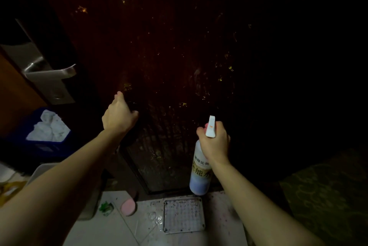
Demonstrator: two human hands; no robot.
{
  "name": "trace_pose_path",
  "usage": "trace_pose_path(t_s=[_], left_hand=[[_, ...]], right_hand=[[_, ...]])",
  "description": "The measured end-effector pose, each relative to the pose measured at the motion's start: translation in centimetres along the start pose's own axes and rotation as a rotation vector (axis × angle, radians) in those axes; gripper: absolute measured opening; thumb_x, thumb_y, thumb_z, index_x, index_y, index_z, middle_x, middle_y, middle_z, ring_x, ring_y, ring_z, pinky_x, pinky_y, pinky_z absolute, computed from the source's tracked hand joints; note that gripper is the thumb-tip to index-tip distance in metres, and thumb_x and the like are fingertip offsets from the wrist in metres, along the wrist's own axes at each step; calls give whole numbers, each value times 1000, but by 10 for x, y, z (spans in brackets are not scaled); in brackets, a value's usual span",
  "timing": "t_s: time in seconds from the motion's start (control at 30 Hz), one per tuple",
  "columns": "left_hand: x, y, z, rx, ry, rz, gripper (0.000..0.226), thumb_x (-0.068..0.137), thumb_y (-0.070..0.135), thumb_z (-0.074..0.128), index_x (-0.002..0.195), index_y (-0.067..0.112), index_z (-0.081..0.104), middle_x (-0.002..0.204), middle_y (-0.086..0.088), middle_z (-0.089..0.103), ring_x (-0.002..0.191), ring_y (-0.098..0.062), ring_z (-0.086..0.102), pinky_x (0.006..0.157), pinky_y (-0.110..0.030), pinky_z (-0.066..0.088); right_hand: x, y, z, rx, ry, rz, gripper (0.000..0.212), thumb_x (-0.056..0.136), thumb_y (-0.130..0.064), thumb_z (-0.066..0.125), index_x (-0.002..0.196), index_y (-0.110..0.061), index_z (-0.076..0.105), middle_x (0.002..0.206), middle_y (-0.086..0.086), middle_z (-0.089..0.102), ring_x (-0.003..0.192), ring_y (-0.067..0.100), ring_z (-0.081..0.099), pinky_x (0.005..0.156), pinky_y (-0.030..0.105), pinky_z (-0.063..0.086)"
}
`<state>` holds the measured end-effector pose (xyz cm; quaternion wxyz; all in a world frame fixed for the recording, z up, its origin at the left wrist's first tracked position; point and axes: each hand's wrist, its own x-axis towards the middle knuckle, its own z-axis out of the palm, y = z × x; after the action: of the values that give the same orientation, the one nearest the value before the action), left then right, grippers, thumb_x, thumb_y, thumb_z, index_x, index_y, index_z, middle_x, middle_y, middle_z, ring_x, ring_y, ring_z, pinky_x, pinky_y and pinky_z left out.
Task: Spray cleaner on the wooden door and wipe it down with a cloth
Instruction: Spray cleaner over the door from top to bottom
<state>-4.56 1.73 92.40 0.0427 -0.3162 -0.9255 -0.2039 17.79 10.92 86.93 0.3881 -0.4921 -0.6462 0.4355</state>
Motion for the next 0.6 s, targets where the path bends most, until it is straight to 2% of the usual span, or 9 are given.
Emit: trace_pose_path(t_s=[0.1, 0.17, 0.27, 0.43, 0.6], left_hand=[[-3, 4, 5, -3, -1, -20, 73, 85, 26, 69, 142, 5, 29, 136, -18, 48, 116, -37, 54, 86, -48, 48], [-5, 5, 10, 11, -14, -26, 76, 85, 27, 68, 144, 4, 26, 139, -18, 46, 118, -37, 53, 88, -48, 48], [-4, 4, 14, 43, -31, 9, 69, 85, 27, 68, 140, 4, 32, 140, -17, 44, 117, -37, 53, 85, -48, 49], [-2, 1, 14, 103, -49, 23, 79, 87, 26, 67, 149, 8, 22, 152, -14, 33, 124, -37, 49, 92, -47, 47], [-5, -6, 18, 164, -46, 83, 79, 87, 23, 64, 151, 11, 19, 157, -12, 22, 124, -37, 50, 90, -46, 48]], right_hand=[[2, 4, -1, -10, 0, -14, 15, 82, -19, 68, 86, -11, 55, 79, 1, 57, 84, 24, 56, 70, 29, 43], [4, 8, -2, -39, -22, -17, 13, 82, -18, 66, 81, -12, 53, 75, 1, 55, 81, 25, 55, 64, 28, 40], [2, 14, -1, -48, -63, -33, 16, 83, -16, 64, 76, -14, 50, 70, 0, 52, 75, 24, 55, 57, 25, 35], [-1, 22, 11, -59, -167, -90, 23, 80, -22, 71, 87, -8, 54, 80, 1, 57, 86, 25, 55, 73, 36, 45], [-5, 22, 18, -108, -179, -121, 20, 82, -17, 67, 84, -4, 52, 72, -8, 45, 88, 21, 46, 84, 36, 40]])
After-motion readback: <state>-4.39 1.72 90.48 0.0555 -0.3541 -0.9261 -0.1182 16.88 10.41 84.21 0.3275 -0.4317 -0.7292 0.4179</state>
